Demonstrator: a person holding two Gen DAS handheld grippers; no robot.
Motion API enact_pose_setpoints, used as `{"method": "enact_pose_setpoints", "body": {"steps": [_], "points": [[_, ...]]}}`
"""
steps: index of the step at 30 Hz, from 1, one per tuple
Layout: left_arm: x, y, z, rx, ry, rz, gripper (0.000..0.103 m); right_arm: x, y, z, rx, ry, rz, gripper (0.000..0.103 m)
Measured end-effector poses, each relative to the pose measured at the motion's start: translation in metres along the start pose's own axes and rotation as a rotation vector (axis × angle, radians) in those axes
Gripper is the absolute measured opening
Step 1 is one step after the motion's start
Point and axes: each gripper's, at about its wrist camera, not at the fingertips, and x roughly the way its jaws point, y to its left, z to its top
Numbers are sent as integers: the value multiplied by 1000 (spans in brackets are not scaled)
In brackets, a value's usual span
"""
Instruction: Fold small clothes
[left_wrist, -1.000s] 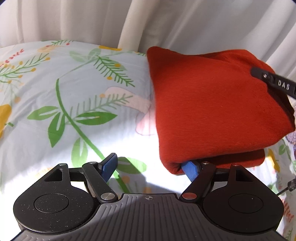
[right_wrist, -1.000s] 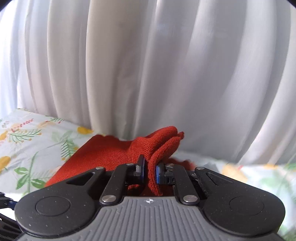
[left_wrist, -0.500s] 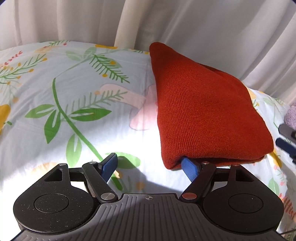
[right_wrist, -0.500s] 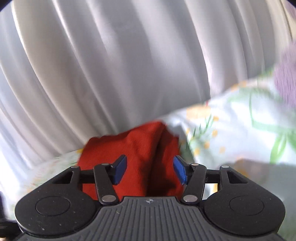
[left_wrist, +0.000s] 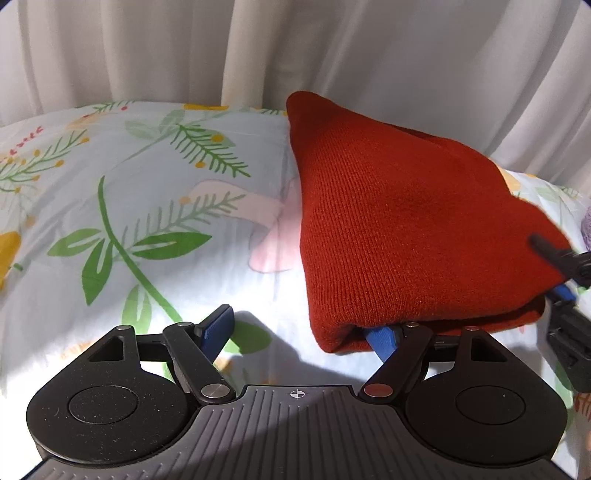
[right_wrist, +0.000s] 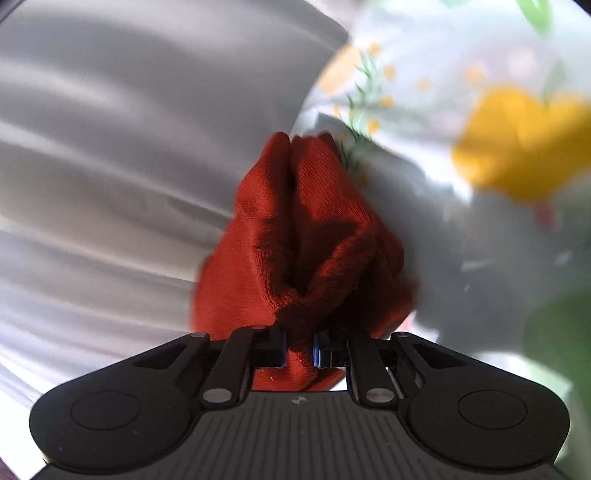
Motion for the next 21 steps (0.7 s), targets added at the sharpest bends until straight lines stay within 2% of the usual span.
{"method": "enact_pose_setpoints", "body": {"steps": [2, 3, 4, 5, 7, 8, 14, 16, 18, 21], "points": [[-2, 8, 0, -40, -19, 8, 86, -2, -21, 3, 249, 56, 292, 8], [-3, 12, 0, -59, -27, 10, 86, -2, -29, 4, 324, 61, 402, 8], [-4, 14, 0, -68, -33, 19, 86, -6, -31, 6, 308, 46, 393, 8], [-4, 15, -1, -65, -35, 19, 86, -10, -27, 10, 224, 22, 280, 8], [-5, 16, -3, -59, -31, 19, 86, -11, -14, 12, -5, 7, 0, 8], [-6, 17, -4, -58, -30, 18, 86, -9, -9, 9, -88, 8, -60, 8], [-7, 20, 3, -72, -25, -9, 86, -8, 27, -12, -315, -55, -157, 8], [-7, 23, 4, -89, -25, -18, 86, -7, 28, -14, -293, -64, -130, 8], [-6, 25, 4, -100, -20, -32, 86, -13, 21, -11, -216, -63, -98, 9], [-5, 28, 5, -102, -15, -44, 86, -7, 14, -9, -158, -67, -88, 10]]}}
